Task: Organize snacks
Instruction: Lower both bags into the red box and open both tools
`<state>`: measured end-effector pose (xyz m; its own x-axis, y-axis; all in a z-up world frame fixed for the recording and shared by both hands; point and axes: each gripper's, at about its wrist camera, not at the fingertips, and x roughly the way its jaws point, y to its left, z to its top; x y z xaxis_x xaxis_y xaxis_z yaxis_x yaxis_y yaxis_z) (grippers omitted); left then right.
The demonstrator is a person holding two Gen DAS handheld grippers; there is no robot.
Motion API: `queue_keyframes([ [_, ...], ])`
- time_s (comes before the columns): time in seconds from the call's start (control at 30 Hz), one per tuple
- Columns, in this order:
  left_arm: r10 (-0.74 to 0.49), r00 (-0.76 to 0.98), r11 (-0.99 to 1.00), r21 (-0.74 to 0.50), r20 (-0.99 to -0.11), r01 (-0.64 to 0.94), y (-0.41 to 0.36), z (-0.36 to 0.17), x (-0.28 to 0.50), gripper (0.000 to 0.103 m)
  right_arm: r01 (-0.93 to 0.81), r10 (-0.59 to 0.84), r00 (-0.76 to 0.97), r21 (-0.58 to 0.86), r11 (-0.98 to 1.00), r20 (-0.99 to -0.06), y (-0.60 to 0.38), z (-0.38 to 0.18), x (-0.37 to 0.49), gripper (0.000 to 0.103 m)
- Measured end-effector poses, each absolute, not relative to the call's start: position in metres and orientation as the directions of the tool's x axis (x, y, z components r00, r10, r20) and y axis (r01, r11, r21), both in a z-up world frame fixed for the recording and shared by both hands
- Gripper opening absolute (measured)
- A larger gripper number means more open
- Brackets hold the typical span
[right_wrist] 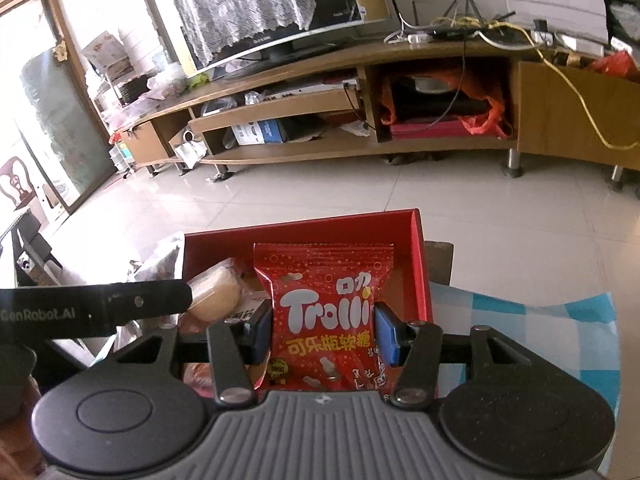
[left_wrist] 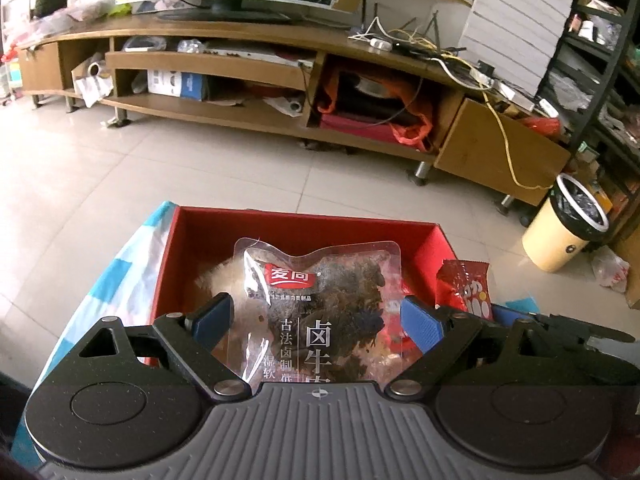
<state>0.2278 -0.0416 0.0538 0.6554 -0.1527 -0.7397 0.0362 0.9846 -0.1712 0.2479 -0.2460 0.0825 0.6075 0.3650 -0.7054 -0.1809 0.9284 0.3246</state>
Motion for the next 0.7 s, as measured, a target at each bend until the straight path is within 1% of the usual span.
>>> queue_keyframes([
  [0.33,-0.102,0.646,0.991,-0.136,-0.757,-0.002,-0.035,0.038,0.245,0.095,-0.160,0.339,0.587,0.305,0.939,-0.735,-0.237,0.060,0.273,0.052],
  [0.47,-0.098,0.658,0.991,-0.135,-0.747,-0.006,-0.032,0.041,0.246,0.100,-0.161,0.335,0.587,0.300,0.940,-0.737,-0.237,0.058,0.273,0.053],
  [0.57,-0.134,0.656,0.985,-0.174,-0.743,0.003,-0.029,0.043,0.244,0.102,-0.151,0.332,0.590,0.303,0.941,-0.736,-0.239,0.060,0.272,0.053],
  [0.7,-0.215,0.645,0.965,-0.261,-0.733,0.025,-0.026,0.049,0.241,0.103,-0.150,0.336,0.606,0.310,0.939,-0.721,-0.240,0.068,0.267,0.054],
])
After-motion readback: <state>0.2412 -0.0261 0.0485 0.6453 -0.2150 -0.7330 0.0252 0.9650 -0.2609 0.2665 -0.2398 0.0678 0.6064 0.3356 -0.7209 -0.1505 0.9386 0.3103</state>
